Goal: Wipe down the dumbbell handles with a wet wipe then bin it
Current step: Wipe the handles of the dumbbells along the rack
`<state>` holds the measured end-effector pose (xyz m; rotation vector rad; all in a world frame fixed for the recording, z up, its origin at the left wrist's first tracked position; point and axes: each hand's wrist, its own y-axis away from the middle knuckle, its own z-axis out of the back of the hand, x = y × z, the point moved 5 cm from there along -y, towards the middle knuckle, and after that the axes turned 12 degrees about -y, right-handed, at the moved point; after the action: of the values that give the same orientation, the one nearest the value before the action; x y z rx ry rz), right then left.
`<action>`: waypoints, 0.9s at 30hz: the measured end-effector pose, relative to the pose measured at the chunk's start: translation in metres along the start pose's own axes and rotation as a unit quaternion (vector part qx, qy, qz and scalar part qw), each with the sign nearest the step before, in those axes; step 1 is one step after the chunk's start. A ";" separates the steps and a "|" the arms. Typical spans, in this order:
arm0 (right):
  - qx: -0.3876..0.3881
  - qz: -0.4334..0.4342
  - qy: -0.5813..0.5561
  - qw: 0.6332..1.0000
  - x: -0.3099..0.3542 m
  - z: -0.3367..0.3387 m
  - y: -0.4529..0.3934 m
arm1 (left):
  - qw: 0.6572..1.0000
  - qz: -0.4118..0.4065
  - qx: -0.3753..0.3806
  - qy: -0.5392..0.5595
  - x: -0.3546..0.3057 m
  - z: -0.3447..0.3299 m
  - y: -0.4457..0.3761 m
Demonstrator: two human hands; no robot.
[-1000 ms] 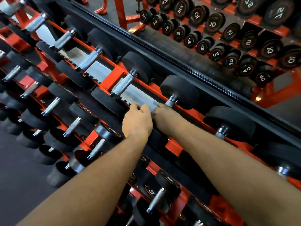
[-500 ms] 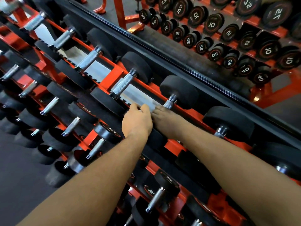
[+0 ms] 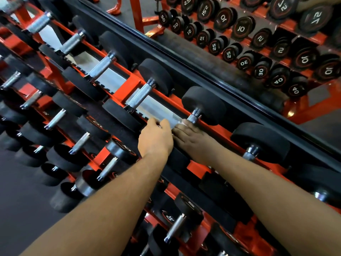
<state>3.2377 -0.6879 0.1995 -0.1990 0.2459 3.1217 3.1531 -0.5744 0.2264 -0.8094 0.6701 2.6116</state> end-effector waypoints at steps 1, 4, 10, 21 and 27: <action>-0.019 -0.007 -0.004 1.000 -0.002 -0.003 0.003 | 1.000 0.000 0.000 -0.002 0.000 0.000 0.000; 0.044 -0.036 -0.030 0.998 -0.001 0.007 -0.026 | 1.000 0.002 0.001 -0.002 -0.001 -0.001 0.000; 0.039 0.004 -0.007 0.999 -0.004 0.004 -0.012 | 1.000 0.000 0.000 0.003 -0.001 0.000 0.000; -0.011 -0.018 -0.061 0.998 -0.015 0.008 -0.018 | 1.000 0.008 0.003 0.000 0.001 -0.001 -0.001; 0.003 -0.080 -0.056 0.995 -0.023 0.008 -0.024 | 1.000 -0.002 0.002 0.001 -0.001 0.000 -0.001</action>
<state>3.2598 -0.6632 0.2064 -0.0417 0.2259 2.9600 3.1544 -0.5744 0.2265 -0.8112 0.6732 2.6063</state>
